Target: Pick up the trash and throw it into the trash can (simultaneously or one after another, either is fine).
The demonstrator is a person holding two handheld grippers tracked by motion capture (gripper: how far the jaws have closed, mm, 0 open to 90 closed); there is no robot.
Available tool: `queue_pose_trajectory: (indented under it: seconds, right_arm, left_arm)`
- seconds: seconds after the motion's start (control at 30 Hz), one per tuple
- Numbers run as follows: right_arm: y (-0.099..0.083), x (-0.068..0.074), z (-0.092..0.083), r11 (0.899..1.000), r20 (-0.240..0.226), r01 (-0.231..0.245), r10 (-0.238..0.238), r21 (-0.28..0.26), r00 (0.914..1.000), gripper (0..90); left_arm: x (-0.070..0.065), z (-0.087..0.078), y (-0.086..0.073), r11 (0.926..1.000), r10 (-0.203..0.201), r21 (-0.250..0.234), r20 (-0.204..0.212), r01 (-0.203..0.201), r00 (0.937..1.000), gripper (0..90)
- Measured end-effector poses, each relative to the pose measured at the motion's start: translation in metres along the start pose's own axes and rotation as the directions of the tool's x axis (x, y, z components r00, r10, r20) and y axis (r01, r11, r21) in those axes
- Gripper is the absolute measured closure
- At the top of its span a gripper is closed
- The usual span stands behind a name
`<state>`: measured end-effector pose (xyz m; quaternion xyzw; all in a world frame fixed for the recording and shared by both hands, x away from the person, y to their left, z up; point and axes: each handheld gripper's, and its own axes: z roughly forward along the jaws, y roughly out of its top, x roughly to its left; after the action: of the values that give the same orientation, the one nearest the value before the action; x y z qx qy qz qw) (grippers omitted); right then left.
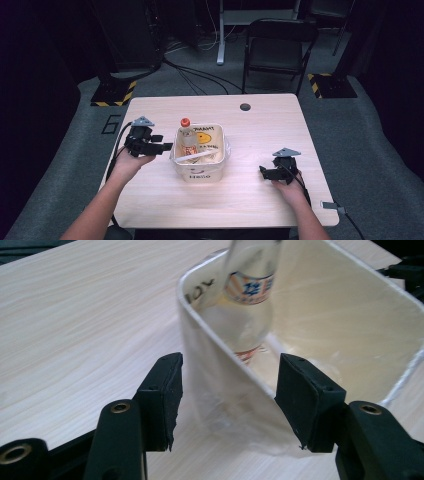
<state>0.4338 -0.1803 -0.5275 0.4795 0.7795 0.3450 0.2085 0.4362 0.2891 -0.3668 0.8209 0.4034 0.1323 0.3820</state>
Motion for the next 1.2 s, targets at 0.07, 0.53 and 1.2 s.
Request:
queue_pose_trajectory:
  seconds: [0.07,0.53,1.2]
  right_arm:
    - [0.000,0.000,0.000,1.000,0.000,0.002,-0.002,0.000,1.0000,13.4]
    - [0.001,0.000,0.000,1.000,0.000,-0.001,0.001,0.000,1.0000,13.4]
    - [0.000,0.000,0.001,1.000,0.000,0.000,0.000,-0.001,1.0000,13.4]
  left_arm:
    - [0.006,-0.003,-0.005,0.9999,-0.007,-0.007,-0.012,0.007,0.9999,43.5]
    - [0.035,-0.009,-0.040,0.9983,-0.035,-0.049,-0.069,0.032,0.9970,42.6]
    - [0.056,0.005,-0.096,0.9954,-0.084,-0.053,-0.082,0.079,0.9931,39.1]
